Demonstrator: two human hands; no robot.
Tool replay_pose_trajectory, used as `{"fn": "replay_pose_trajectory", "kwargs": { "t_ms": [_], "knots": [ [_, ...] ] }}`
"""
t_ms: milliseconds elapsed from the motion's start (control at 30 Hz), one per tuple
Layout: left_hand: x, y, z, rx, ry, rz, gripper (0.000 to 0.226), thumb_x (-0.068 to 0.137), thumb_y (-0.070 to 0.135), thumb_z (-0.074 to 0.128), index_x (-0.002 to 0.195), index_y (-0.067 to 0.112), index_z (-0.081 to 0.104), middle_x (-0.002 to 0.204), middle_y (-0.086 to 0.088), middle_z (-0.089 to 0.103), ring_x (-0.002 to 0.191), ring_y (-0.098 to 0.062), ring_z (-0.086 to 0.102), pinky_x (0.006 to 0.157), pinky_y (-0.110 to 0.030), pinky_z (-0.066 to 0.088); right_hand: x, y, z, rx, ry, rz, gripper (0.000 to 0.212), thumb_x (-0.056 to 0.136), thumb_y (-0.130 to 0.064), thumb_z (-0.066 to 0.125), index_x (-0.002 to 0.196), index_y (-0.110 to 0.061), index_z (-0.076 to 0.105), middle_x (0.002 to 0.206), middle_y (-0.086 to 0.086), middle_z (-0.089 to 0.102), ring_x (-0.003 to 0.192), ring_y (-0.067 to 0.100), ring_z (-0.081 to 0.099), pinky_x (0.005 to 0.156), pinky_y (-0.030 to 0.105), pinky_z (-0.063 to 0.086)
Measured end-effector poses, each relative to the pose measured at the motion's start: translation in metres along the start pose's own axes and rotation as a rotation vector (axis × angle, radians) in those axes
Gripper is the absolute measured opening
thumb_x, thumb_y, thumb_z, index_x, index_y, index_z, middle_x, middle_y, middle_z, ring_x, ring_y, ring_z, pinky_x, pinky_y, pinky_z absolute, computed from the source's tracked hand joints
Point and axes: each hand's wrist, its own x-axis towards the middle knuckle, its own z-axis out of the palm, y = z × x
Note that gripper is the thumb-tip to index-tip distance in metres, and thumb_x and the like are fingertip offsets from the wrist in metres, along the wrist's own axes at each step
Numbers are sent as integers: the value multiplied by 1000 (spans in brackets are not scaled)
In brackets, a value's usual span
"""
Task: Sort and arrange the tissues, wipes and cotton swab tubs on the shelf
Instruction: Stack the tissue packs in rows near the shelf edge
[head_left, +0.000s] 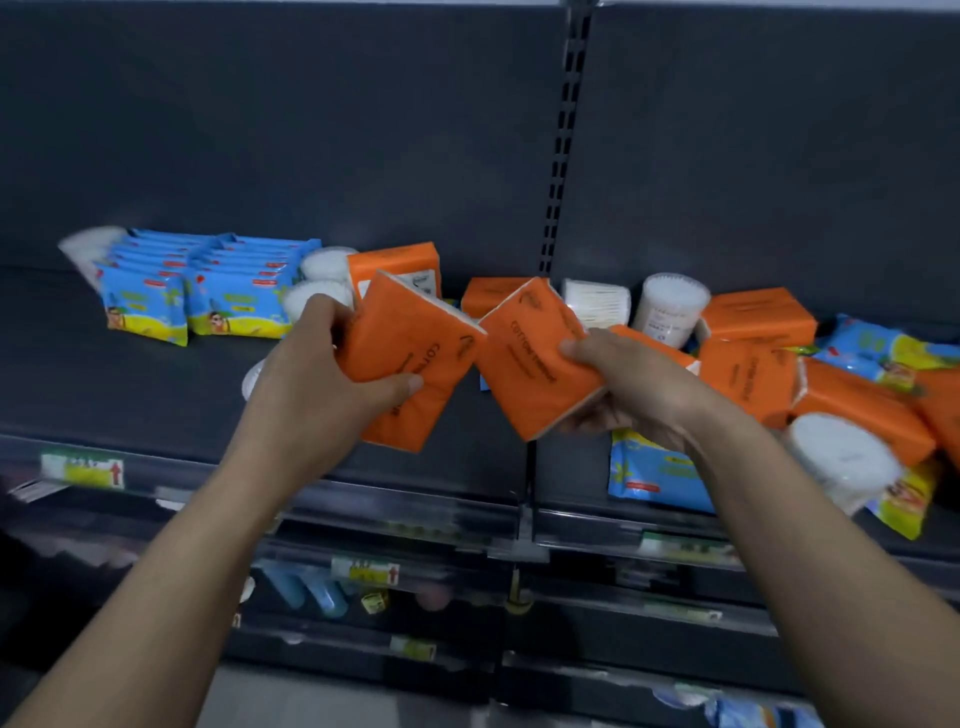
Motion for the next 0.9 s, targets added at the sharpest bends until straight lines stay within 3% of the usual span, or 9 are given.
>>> {"fn": "replay_pose_trajectory", "kwargs": {
  "t_ms": [133, 200, 333, 467, 567, 667, 800, 900],
  "knots": [
    [0, 0, 3, -92, -76, 47, 49, 66, 28, 81, 98, 18, 45, 83, 15, 52, 73, 1, 50, 56, -20, 37, -29, 2, 1, 101, -75, 57, 44, 79, -50, 58, 103, -13, 57, 74, 14, 67, 62, 22, 69, 49, 21, 54],
    [0, 1, 7, -129, -123, 88, 49, 67, 29, 80, 100, 22, 44, 85, 19, 50, 74, 4, 49, 56, -17, 35, -44, 4, 0, 117, -59, 58, 53, 72, -40, 66, 116, -14, 51, 79, 12, 71, 66, 23, 69, 51, 21, 54],
    [0, 15, 28, -238, -267, 145, 56, 65, 31, 81, 107, 25, 45, 93, 20, 52, 82, 5, 51, 63, -17, 40, -77, 15, -14, 136, 165, 40, 42, 82, -12, 66, 121, -9, 49, 83, 9, 71, 68, 26, 69, 52, 25, 55],
    [-12, 44, 63, -294, -397, 221, 53, 64, 30, 81, 102, 25, 45, 90, 18, 54, 80, 3, 52, 62, -18, 40, -125, 29, -42, 42, 398, 37, 39, 79, -12, 71, 115, -11, 57, 97, 7, 70, 81, 18, 68, 65, 30, 57],
    [-28, 74, 90, -315, -494, 295, 46, 66, 31, 80, 95, 25, 46, 87, 17, 55, 74, 4, 52, 58, -17, 36, -166, 38, -69, -31, 577, 11, 33, 77, -9, 72, 108, -8, 61, 98, 10, 71, 79, 17, 69, 69, 28, 58],
    [-44, 107, 118, -337, -576, 361, 44, 66, 30, 81, 94, 22, 48, 87, 12, 59, 75, -1, 55, 59, -21, 40, -203, 49, -98, -57, 715, 31, 34, 77, -10, 73, 109, -7, 59, 105, 13, 69, 90, 23, 69, 79, 35, 58],
    [-69, 153, 161, -364, -642, 401, 52, 57, 39, 83, 96, 28, 51, 91, 9, 63, 82, -10, 62, 70, -32, 50, -247, 71, -143, -18, 835, 24, 33, 82, -18, 70, 113, -17, 56, 104, 3, 68, 83, 15, 69, 64, 28, 58],
    [-94, 192, 198, -366, -676, 429, 51, 56, 41, 80, 96, 30, 50, 90, 11, 62, 80, -10, 60, 65, -29, 47, -280, 91, -185, -21, 877, 26, 34, 82, -19, 70, 113, -19, 56, 103, 0, 67, 83, 13, 69, 63, 27, 56]
  ]
}}
